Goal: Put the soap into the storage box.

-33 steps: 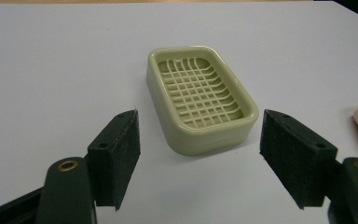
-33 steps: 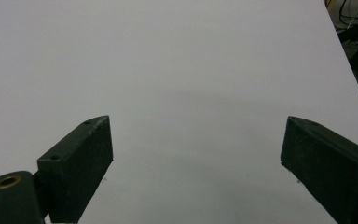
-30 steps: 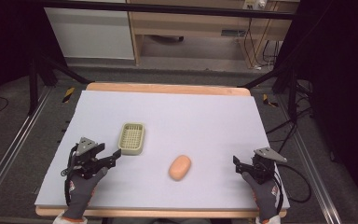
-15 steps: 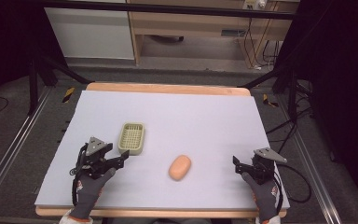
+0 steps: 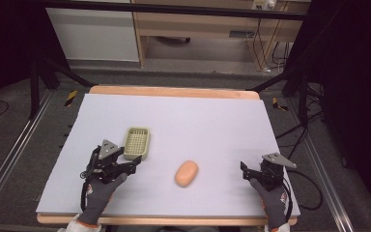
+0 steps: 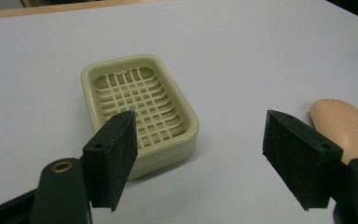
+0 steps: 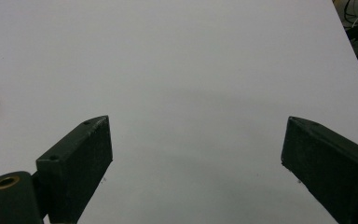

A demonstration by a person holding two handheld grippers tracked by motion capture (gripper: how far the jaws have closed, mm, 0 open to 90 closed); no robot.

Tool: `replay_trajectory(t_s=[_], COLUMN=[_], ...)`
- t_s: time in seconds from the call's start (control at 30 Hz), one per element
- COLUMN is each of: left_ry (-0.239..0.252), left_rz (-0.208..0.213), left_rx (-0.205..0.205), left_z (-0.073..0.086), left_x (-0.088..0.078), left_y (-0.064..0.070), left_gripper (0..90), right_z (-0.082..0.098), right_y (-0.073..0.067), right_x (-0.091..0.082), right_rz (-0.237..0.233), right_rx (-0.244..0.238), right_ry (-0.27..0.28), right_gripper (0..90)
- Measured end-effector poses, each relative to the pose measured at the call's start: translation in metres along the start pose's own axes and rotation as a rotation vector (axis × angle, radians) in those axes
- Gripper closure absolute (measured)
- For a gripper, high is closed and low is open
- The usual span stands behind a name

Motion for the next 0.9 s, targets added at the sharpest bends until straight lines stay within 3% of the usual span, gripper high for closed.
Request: replay_trajectory(t_s=[0.9], left_ry=[0.000], left_rz=[0.053], left_rx=[0.039], left_z=[-0.019], left_x=[0.018], left_y=[0.035], left_gripper=[24.3], right_z=[-0.001], right_y=[-0.002], right_x=[0.001], right_rz=[-0.003], right_rx=[-0.004], right_ry=[-0.004], right_gripper=[9.0])
Point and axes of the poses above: each handheld gripper's, and its own axes: x roughly forward along the jaws, z roughly out of its underside, y roughly to its right, the point moved 7 cm from there along x, roughly forward along the jaws, and after that the axes turned 3 degrees about x, right-handed, at the moved point
